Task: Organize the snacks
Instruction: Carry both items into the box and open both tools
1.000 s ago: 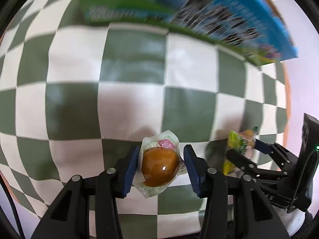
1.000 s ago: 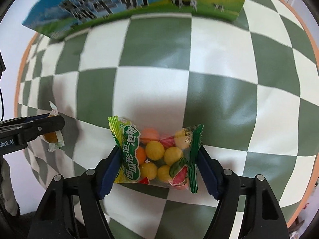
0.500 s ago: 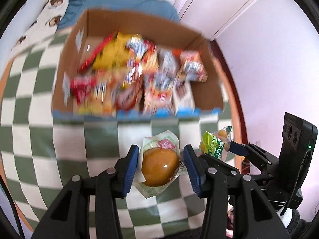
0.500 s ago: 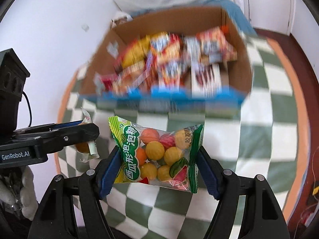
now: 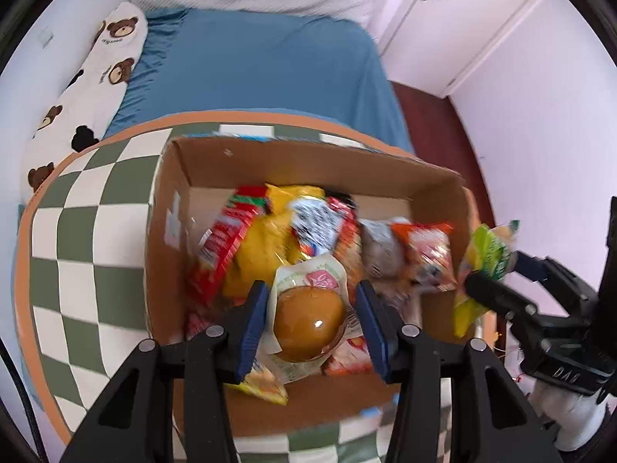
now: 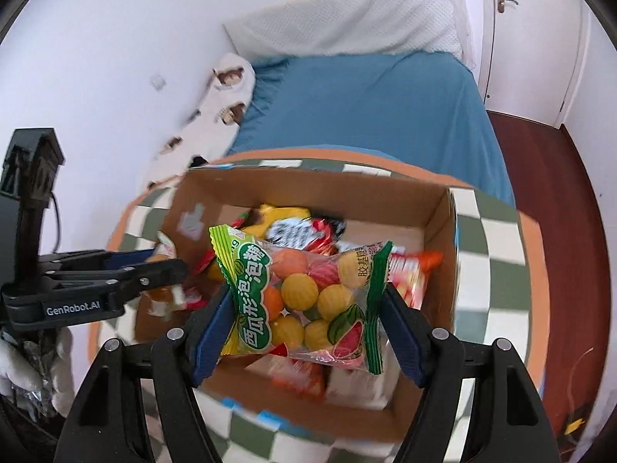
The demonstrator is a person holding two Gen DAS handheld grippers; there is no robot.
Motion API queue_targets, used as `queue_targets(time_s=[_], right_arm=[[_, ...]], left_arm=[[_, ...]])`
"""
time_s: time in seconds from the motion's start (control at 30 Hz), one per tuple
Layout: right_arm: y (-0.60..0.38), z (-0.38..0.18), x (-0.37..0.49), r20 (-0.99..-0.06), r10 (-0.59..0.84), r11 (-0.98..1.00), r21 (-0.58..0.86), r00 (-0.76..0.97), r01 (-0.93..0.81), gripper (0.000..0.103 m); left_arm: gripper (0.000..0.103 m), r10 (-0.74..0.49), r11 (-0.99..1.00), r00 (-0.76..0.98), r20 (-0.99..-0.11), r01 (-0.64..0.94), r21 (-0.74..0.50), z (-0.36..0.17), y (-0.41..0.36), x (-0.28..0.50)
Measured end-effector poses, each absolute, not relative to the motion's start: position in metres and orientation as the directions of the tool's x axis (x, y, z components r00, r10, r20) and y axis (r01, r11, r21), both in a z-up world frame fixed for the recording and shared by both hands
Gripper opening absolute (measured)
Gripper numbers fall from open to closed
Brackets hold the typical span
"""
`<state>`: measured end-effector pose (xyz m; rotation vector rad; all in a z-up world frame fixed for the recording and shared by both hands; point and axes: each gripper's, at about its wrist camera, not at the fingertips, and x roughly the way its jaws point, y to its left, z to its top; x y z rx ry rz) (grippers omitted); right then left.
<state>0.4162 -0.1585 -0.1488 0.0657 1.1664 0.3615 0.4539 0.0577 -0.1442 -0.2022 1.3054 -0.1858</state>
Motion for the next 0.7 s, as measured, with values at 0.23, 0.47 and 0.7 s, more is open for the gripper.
queue_targets(time_s=[0.23,0.47,0.7], right_arm=[[-0.157,-0.196,0.485,-0.937,0.247,0.958,0.197,0.248,-0.209,0.076],[-0.165,-0.241,0.518,-0.964,0.218,0.972,0.201,0.149,-0.125,0.081],[-0.171,-0.251,0.519,-0.976,0.157,0.985,0.144,0.148,-0.094,0.097]], left_arm=[[0.044,-0.185,0.98,0.188,-0.965,-0.038,-0.195,-0.186,0.077,0.505],[0.048,-0.161,0.985,0.125,-0.979,-0.049,-0.168,-0.211,0.081,0.529],[0.087,-0.172,0.982,0.099,-0.98,-0.059,-0.178,-0.22,0.077,0.532]])
